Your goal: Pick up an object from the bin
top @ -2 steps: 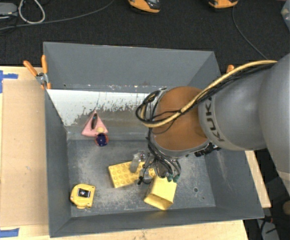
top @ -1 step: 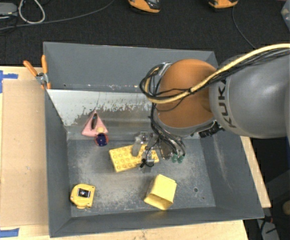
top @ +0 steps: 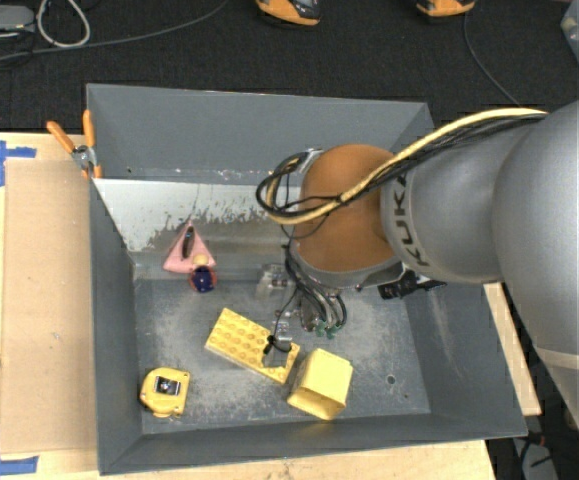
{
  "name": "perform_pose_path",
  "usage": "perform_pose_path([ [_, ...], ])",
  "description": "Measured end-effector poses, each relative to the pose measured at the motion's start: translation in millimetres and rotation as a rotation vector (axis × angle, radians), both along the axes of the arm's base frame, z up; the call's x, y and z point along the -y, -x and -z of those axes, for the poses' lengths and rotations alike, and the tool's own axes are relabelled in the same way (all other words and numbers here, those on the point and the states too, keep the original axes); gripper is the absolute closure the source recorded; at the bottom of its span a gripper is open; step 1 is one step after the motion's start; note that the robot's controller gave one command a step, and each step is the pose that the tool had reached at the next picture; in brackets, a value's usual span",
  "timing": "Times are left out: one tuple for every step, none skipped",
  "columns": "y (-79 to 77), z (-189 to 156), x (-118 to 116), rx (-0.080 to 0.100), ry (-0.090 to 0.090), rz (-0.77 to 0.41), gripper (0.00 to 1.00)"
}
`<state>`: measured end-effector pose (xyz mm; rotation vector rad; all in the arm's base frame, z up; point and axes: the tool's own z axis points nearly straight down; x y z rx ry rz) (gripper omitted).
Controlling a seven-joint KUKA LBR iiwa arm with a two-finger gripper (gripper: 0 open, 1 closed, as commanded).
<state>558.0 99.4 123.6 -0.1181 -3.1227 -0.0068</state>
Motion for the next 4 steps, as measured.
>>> perform_pose_path([
  [0.5,-0.3,0.1,-0.002,0.000,0.000,0.00],
  [1.2,33.5,-13.3,0.002,-0.002,-0.145,0.00],
  [-5.9,48.0,-6.4,-0.001,-0.001,0.005,0.00],
  [29.6,53.2,-18.8,-0.001,-0.005,-0.168,1.00],
])
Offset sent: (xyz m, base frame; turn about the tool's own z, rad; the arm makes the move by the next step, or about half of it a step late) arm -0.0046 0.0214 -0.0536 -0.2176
